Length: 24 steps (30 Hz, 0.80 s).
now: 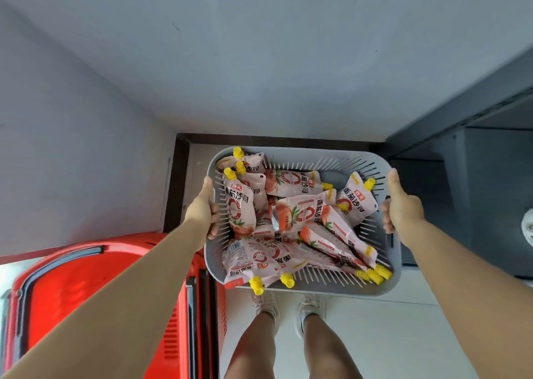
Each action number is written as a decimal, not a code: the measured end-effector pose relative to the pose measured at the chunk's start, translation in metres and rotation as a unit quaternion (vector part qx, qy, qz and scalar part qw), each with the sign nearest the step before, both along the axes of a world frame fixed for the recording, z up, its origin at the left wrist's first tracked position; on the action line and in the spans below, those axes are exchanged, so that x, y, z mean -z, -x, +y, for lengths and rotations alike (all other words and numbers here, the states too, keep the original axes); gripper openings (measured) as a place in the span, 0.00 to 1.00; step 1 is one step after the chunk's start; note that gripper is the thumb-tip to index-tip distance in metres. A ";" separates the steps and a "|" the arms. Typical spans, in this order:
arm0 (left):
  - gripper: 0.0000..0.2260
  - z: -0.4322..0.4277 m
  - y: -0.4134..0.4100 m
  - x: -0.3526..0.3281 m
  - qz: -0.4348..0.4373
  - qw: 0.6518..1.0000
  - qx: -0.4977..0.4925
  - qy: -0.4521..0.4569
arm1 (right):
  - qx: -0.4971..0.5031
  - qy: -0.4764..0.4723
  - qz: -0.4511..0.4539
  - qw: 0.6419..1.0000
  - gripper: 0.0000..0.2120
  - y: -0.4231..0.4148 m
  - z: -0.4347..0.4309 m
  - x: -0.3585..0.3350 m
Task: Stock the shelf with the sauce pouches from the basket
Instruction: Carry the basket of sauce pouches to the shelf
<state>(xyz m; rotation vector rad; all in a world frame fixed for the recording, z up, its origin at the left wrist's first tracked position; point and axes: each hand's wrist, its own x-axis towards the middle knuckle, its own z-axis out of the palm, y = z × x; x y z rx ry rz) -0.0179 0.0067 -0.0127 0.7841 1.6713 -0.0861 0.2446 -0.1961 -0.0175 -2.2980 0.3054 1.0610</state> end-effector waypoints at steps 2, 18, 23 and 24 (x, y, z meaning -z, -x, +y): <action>0.29 -0.009 0.006 -0.013 0.006 1.000 0.010 -0.002 | 0.010 0.006 0.009 1.000 0.33 0.010 -0.016 -0.011; 0.28 -0.114 0.053 -0.120 -0.014 0.987 0.160 0.032 | 0.125 0.006 0.045 0.991 0.32 0.103 -0.185 -0.147; 0.28 -0.155 0.022 -0.170 -0.036 0.971 0.238 0.013 | 0.182 -0.017 0.027 0.983 0.32 0.113 -0.256 -0.199; 0.29 -0.166 0.013 -0.178 -0.046 0.966 0.253 0.007 | 0.196 -0.023 0.022 0.980 0.31 0.115 -0.272 -0.209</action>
